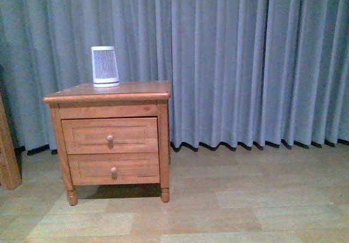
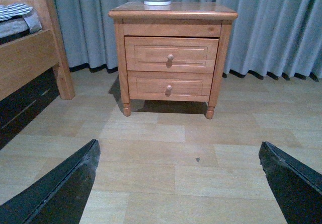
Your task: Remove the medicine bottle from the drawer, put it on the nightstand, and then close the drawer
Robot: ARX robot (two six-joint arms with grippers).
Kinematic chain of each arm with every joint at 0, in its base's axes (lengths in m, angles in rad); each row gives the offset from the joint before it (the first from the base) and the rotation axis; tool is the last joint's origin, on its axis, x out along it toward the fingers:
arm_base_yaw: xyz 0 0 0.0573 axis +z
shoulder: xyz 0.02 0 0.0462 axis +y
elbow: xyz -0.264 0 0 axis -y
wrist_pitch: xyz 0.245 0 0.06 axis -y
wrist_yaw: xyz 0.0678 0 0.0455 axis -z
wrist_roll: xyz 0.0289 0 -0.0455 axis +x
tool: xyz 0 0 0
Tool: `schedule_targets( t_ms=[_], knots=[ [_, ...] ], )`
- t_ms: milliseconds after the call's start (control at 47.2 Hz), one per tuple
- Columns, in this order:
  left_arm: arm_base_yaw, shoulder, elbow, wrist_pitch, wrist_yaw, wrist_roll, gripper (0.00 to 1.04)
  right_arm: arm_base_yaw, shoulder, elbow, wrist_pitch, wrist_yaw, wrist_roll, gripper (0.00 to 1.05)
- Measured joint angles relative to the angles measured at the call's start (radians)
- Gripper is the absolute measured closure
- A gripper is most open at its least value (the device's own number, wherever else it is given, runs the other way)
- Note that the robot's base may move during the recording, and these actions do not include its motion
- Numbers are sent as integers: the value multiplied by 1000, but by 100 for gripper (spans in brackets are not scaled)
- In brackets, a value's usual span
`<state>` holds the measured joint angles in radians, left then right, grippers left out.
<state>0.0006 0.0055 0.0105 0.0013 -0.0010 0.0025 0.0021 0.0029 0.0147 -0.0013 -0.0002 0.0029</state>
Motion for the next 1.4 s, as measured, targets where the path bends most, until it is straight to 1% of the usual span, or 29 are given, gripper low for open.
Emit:
schedule_targets(
  t_ms=[1399],
  knots=[
    [0, 0, 0, 0, 0, 0, 7, 0, 0, 0, 0, 0, 0, 7]
  ],
)
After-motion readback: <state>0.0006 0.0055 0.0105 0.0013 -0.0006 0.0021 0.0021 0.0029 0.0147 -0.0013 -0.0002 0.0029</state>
